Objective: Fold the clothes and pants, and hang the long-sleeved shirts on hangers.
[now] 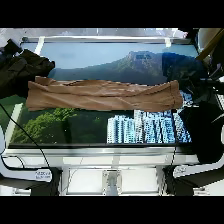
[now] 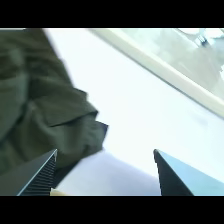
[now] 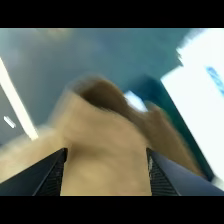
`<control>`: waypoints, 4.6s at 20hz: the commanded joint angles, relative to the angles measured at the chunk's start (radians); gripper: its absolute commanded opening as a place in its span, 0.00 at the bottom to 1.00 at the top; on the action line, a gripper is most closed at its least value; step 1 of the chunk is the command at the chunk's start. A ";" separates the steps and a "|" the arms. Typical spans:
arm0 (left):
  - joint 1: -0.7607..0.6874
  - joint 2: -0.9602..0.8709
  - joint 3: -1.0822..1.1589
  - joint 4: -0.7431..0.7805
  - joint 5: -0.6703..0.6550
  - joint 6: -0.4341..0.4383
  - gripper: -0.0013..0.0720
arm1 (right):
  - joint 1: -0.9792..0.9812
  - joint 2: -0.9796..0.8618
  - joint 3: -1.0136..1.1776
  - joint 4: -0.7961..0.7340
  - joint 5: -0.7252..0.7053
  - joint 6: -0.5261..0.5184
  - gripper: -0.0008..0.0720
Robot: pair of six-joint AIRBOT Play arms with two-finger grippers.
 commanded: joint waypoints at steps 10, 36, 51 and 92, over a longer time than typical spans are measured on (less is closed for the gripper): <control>-0.266 0.154 0.001 0.000 -0.187 0.146 0.97 | -0.061 -0.238 0.139 0.062 0.378 -0.312 0.76; -0.484 0.125 0.001 -0.001 -0.264 0.224 0.98 | -0.089 -0.394 0.173 0.132 0.398 -0.392 0.25; -0.829 -0.254 0.000 -0.171 -0.291 0.224 0.03 | 0.145 0.015 0.173 0.535 0.376 -0.355 0.06; -0.332 0.135 0.000 0.028 -0.789 0.269 0.03 | 0.475 -0.256 0.278 0.166 0.308 -0.148 0.86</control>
